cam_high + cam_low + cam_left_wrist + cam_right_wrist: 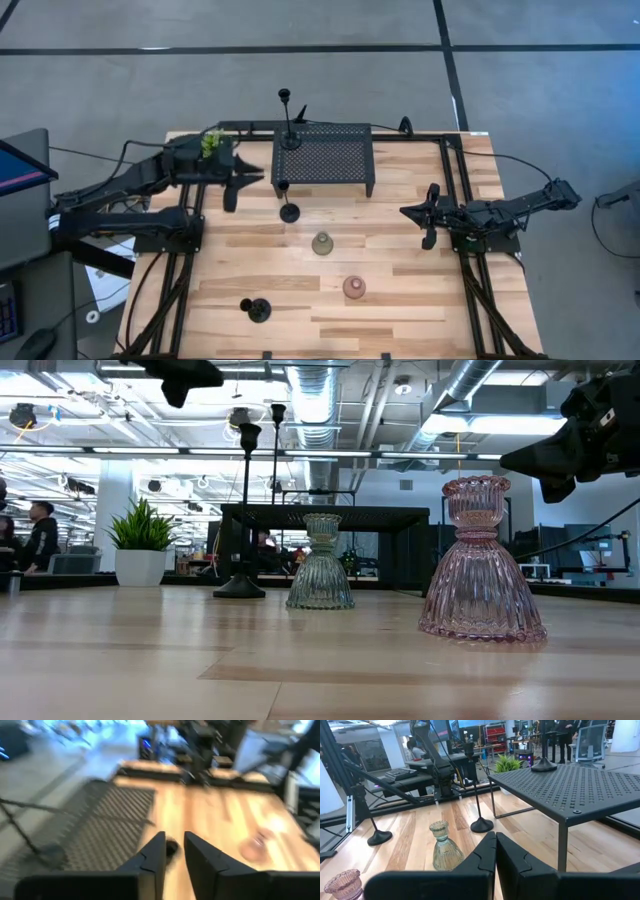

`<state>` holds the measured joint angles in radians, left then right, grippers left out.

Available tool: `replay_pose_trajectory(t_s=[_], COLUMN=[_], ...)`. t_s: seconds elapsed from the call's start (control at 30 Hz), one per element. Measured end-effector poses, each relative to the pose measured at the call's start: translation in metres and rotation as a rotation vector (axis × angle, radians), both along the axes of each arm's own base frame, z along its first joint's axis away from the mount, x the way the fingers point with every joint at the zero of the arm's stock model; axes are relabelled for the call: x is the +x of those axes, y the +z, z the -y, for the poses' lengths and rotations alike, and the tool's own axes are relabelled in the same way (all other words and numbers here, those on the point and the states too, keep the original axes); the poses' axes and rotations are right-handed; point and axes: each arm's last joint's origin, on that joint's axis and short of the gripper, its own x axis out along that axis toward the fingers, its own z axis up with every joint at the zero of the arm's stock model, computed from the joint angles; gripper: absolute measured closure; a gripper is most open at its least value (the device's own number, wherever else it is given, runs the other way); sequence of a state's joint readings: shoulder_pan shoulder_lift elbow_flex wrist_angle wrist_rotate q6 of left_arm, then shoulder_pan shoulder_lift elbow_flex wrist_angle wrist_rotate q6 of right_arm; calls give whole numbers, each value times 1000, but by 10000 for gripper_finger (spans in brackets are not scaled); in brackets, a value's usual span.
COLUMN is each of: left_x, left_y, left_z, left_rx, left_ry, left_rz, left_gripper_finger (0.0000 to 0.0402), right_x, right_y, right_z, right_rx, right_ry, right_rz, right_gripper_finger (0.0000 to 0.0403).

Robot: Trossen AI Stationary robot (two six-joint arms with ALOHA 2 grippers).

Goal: Pick & Place candle stick holders
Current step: Put the top black candle holder on the shelf

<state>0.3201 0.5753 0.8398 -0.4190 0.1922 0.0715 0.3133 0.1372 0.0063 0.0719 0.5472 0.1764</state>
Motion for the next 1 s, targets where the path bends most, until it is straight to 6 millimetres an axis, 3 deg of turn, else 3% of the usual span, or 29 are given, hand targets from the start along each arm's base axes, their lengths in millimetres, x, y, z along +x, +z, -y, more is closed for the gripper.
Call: replay_pose_trajectory(t_s=[0.27,0.57,0.77,1.0], left_x=[4,16,25,29], left_y=[-23,-76,-105,-118], left_z=[11,14,11,10], left_rx=[-85,-117,-98,-62], left_ry=[-196,-241,-231,-197], left_rz=[-158,-283,-232,-173], left_gripper_finger=[392,397,398,398], right_x=[0,0,0,0], right_y=[0,0,0,0], right_z=[0,0,0,0], right_rx=[6,8,8,8], right_ry=[-1,0,0,0], right_rz=[2,2,2,2], right_gripper_finger=[403,403,403,403])
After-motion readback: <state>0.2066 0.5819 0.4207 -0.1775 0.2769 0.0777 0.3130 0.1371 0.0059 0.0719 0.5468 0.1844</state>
